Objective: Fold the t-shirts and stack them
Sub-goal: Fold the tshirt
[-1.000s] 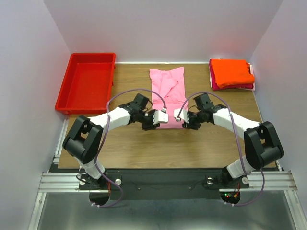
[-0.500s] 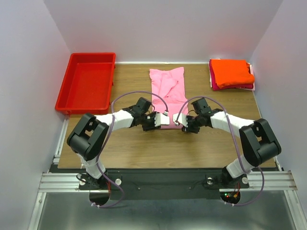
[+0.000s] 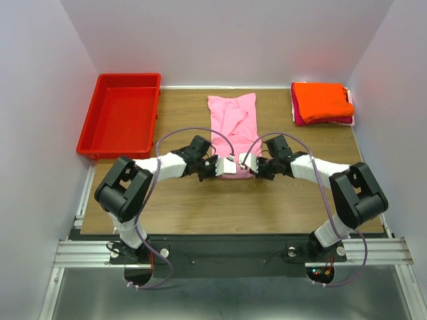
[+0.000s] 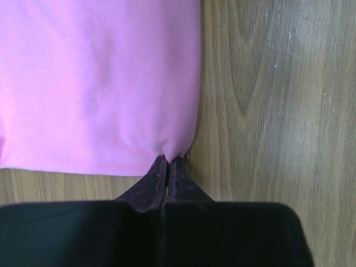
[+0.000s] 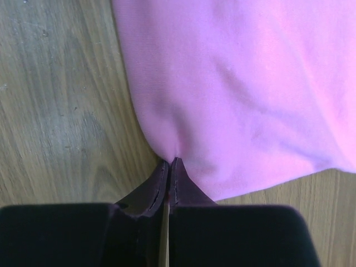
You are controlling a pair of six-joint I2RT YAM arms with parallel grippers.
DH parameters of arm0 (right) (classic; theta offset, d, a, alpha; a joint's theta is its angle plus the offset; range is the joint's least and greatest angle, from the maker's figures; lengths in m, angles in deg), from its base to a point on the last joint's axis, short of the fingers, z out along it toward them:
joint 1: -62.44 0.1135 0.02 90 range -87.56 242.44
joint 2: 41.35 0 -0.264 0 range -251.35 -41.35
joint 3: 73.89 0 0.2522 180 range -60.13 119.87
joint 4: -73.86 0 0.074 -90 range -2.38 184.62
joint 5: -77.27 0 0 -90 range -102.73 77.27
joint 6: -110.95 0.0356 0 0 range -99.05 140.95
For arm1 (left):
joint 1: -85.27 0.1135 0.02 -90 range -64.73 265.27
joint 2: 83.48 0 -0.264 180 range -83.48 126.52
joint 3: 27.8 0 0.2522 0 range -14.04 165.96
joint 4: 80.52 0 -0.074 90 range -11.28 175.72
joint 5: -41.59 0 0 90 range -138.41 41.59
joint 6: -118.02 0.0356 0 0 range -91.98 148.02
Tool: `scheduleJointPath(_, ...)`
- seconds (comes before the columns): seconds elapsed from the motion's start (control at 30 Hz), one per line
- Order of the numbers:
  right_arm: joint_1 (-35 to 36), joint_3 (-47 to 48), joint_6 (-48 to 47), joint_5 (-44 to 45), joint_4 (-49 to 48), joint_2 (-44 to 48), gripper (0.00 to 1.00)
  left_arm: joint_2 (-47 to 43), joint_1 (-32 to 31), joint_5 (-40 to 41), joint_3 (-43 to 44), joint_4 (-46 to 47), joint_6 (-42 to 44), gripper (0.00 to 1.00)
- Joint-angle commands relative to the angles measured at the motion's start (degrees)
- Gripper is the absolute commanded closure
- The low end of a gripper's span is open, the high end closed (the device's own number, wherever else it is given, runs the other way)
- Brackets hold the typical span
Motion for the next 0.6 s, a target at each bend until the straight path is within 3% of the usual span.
scheduleJointPath(0.0,0.27,-0.07,3.86,4.34,1.2,3.03,0.99,-4.24,-0.31,-1.75,0.45,-3.78,0.25,1.0)
scheduleJointPath(0.57,4.48,4.77,5.54,-4.09,25.53,24.63,0.99,-22.61,-2.59,-11.86,0.98,-23.63,5.0,1.0)
